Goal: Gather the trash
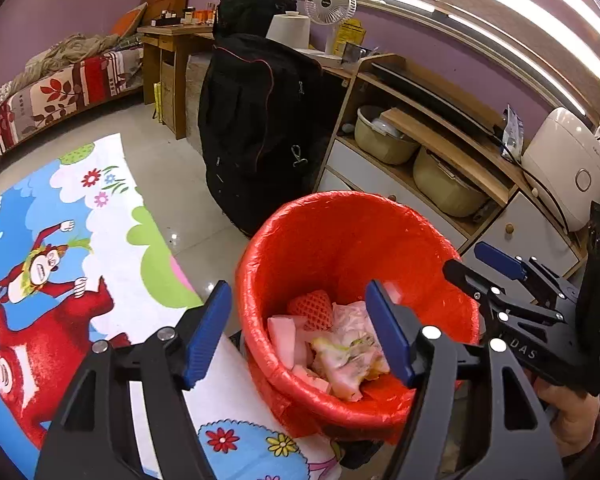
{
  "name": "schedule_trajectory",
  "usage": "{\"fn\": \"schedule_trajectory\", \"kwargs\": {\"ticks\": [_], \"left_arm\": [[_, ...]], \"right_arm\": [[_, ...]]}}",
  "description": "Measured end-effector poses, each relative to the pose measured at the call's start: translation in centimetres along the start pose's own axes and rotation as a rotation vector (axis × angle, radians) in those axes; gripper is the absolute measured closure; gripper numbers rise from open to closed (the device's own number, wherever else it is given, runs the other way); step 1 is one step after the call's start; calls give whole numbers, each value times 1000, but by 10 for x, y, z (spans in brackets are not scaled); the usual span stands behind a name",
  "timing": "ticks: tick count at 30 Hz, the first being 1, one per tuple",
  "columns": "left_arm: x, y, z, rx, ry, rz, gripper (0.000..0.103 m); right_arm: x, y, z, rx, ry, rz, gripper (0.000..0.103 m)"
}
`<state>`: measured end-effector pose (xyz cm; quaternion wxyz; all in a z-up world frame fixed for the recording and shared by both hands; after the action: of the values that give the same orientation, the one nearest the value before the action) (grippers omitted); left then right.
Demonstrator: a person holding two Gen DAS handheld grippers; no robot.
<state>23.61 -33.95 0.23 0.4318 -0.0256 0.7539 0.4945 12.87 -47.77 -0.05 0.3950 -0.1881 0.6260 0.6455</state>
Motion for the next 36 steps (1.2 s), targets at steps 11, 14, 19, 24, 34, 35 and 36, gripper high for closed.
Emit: {"fn": "schedule_trajectory", "kwargs": {"ticks": [11,14,19,24,34,35,36], "left_arm": [[29,25,-16,-8,-37,38,13],[37,29,-21,0,-40,49,11],[51,32,-27,-7,-59,64,8],[55,32,-29,-12,-65,61,8],[53,33,-31,-23,-87,50,8],[53,33,-32,-22,-88,50,8],[53,33,-32,-21,-88,49,8]], "right_arm": [[17,32,-4,1,0,-12,25],[24,40,-7,-3,-1,-9,21],[40,52,-8,-8,14,9,20],[49,52,-8,-10,31,25,18],[48,50,-1,-17,46,23,18],[49,50,-1,-17,47,23,18],[49,50,0,-16,47,23,18]]}}
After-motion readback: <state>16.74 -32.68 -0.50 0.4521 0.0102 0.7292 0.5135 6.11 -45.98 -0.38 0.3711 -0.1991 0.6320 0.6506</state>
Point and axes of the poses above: each gripper's, at about its wrist camera, not at the fingertips, and y roughly against the way its jaws point, z to its left, x to its underside, the point moved 5 cm from there along -y, roughly the way its jaws point, and after that the axes turned 7 degrees about -y, right-handed, at the moved point
